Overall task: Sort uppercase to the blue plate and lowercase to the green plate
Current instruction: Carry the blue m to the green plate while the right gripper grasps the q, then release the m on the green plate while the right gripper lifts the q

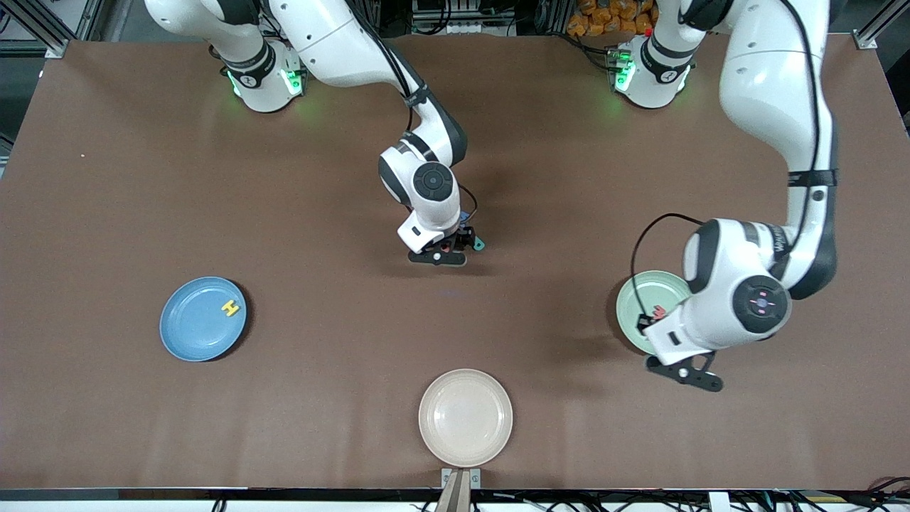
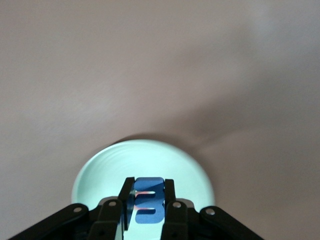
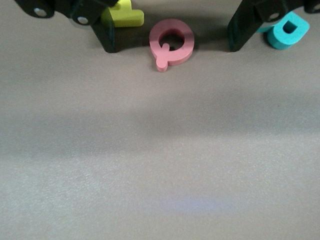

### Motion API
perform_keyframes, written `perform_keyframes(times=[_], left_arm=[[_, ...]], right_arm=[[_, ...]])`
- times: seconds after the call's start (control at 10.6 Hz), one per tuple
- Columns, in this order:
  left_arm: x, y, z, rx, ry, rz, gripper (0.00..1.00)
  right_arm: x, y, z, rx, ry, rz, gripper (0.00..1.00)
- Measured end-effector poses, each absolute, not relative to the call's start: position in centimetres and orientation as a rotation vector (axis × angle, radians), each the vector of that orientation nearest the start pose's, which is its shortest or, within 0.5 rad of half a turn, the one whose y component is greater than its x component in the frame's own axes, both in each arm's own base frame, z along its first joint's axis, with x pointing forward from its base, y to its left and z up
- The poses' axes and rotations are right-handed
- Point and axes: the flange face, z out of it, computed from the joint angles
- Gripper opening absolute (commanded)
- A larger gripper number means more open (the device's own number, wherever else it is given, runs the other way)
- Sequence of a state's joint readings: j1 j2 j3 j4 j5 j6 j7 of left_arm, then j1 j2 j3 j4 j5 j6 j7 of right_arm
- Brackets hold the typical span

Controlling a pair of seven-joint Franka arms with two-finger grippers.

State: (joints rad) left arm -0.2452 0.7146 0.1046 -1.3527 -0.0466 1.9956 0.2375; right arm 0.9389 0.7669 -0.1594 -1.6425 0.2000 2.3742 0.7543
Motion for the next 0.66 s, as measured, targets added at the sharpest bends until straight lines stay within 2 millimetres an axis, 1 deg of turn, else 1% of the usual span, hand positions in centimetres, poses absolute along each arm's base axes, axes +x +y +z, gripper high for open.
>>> perform_keyframes(times=[0.09, 0.19, 0.28, 0.38, 0.47, 0.56, 0.66], left_arm=[[71.3, -9.3, 27.8, -3.059, 0.611, 0.148, 0.0], [70.7, -7.4, 25.9, -3.059, 0.623, 0.161, 0.0], [70.0, -6.6, 24.1, -3.06, 0.626, 0.171, 0.0], [69.3, -6.7, 22.8, -3.06, 0.63, 0.178, 0.14], [68.9, -7.1, 22.0, -3.06, 0.639, 0.174, 0.45], [68.6, -7.4, 21.4, -3.058, 0.646, 0.166, 0.99], [68.4, -7.8, 21.1, -3.057, 0.655, 0.162, 1.0]], right_arm=[[47.5, 49.0, 16.8, -3.135, 0.124, 0.053, 1.0], [47.5, 49.0, 16.8, -3.135, 0.125, 0.053, 0.94], [47.5, 49.0, 16.8, -3.135, 0.125, 0.052, 0.26], [47.5, 49.1, 17.0, -3.132, 0.124, 0.049, 0.0], [47.5, 49.1, 17.0, -3.131, 0.124, 0.048, 0.0], [47.6, 49.2, 17.3, -3.128, 0.123, 0.044, 0.0], [47.7, 49.3, 17.6, -3.126, 0.124, 0.041, 0.0]])
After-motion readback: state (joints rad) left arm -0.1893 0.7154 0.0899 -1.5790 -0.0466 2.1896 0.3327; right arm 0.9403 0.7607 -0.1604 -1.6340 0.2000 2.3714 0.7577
